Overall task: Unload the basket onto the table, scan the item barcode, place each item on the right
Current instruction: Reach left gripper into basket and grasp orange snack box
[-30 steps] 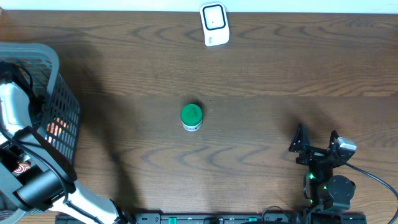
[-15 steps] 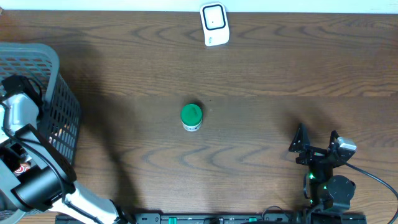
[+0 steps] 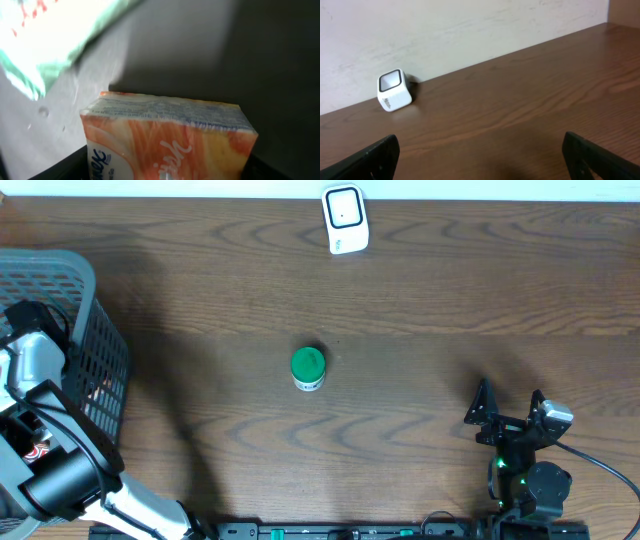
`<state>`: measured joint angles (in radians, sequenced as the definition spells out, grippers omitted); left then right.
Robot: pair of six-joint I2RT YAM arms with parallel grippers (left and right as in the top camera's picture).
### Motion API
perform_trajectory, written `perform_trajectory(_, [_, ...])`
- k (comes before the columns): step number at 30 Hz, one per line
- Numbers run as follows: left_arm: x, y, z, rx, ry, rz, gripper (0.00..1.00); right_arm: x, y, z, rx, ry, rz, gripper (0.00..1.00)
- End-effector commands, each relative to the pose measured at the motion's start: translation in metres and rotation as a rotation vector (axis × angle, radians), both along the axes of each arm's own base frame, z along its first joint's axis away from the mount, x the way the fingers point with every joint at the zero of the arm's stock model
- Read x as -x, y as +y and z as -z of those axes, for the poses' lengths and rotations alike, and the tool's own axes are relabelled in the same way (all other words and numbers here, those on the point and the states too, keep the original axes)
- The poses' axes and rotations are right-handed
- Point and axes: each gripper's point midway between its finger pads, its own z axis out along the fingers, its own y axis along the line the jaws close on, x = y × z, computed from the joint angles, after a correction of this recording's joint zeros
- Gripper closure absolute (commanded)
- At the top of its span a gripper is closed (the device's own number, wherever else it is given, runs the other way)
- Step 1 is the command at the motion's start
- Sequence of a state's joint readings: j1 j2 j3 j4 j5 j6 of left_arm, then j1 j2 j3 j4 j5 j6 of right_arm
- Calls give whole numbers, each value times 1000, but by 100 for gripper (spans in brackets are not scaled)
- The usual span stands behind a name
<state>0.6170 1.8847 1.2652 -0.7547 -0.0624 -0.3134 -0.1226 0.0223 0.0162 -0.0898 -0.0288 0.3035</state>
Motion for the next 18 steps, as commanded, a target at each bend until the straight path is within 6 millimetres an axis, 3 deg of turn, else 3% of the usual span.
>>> perform_trajectory(1, [3, 3, -7, 4, 35, -1, 28, 0, 1, 1, -3, 4, -5, 1])
perform_trajectory(5, [-1, 16, -50, -23, -3, -22, 28, 0, 1, 1, -3, 4, -5, 1])
perform_trajectory(12, [3, 32, -163, -118, -159, -72, 28, 0, 1, 1, -3, 4, -5, 1])
perform_trajectory(15, [-5, 15, -213, -108, -331, -51, 28, 0, 1, 1, -3, 4, -5, 1])
perform_trajectory(18, [-13, -17, -262, -39, -554, -65, 28, 0, 1, 1, -3, 4, -5, 1])
